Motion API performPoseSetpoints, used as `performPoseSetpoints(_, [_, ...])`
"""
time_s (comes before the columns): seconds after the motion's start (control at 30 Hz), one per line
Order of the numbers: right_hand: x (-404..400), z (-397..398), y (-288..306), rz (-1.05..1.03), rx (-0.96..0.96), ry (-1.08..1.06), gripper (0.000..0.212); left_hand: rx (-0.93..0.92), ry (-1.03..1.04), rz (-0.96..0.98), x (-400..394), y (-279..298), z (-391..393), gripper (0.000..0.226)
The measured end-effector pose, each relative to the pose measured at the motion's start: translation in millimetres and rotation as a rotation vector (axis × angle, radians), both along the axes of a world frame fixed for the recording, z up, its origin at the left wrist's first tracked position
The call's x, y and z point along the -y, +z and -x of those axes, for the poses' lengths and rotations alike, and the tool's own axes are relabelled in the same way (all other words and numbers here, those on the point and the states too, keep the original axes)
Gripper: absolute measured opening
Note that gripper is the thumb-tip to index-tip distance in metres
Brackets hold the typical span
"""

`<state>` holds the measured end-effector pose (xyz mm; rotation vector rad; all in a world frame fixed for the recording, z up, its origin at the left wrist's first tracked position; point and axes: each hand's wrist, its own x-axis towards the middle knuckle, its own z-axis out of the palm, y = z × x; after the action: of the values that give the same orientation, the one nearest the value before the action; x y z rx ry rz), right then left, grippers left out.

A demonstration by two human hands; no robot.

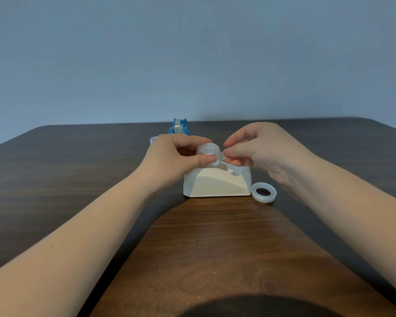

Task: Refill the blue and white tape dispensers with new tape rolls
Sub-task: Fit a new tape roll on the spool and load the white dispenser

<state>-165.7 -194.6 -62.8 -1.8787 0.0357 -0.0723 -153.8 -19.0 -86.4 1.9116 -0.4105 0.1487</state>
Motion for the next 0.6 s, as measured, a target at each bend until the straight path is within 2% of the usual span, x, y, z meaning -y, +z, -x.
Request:
performPoseSetpoints(0.43, [-8, -3, -4, 0.184, 0.059, 0.014, 0.015, 0.028, -0.024, -0.091, -14, 1, -7, 0.021])
performPoseSetpoints(0.6, [-7, -3, -4, 0.189, 0.058, 0.018, 0.015, 0.051, -0.027, -0.095, -12, -2, -7, 0.031])
